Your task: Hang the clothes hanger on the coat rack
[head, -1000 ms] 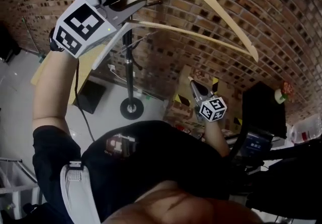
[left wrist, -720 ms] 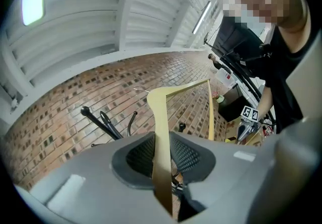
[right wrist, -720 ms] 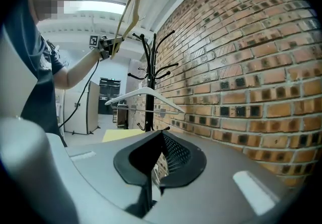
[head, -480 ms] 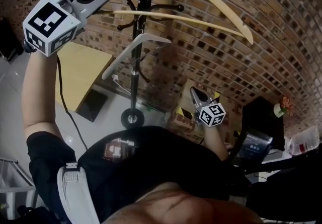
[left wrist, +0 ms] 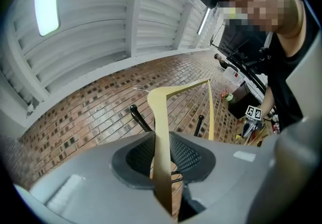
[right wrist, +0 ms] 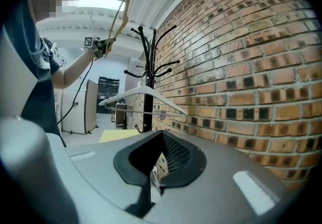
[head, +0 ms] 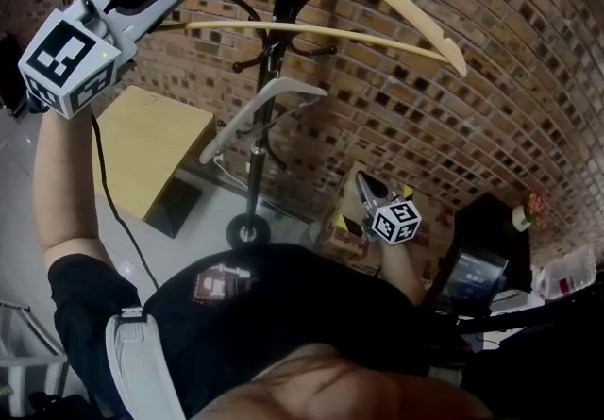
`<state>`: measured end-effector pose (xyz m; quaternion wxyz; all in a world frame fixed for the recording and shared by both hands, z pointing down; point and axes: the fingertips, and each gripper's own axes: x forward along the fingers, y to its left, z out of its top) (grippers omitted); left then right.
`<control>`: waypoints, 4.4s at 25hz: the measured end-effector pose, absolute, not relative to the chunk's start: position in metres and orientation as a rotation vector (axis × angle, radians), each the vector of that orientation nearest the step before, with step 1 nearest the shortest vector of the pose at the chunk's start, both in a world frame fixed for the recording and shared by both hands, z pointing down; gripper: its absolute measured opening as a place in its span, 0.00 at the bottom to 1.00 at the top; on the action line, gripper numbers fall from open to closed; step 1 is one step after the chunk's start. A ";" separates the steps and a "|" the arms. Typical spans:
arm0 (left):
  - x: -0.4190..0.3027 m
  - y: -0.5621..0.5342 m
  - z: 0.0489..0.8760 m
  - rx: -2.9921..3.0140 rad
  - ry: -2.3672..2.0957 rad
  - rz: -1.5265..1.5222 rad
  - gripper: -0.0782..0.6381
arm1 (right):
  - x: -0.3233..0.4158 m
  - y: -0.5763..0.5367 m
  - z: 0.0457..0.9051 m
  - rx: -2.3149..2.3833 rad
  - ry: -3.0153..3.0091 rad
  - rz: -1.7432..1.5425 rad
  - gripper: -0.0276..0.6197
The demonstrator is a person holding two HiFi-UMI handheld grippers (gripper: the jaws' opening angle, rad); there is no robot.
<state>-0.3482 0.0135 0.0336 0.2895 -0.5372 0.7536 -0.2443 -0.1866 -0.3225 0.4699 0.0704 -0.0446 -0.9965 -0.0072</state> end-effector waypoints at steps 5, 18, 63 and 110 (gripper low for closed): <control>-0.363 0.026 0.039 -1.410 2.004 -0.650 0.23 | -0.199 -0.316 0.472 -0.156 -2.986 -0.025 0.06; -0.399 0.029 0.068 -1.437 2.070 -0.663 0.23 | -0.211 -0.309 0.477 -0.173 -2.966 -0.032 0.06; -0.484 -0.072 0.220 -1.629 2.220 -0.549 0.38 | -0.183 -0.324 0.498 -0.091 -2.930 -0.007 0.06; -0.193 -0.274 0.575 -2.894 1.977 0.209 0.12 | 0.002 -0.357 0.539 0.432 -2.885 0.228 0.06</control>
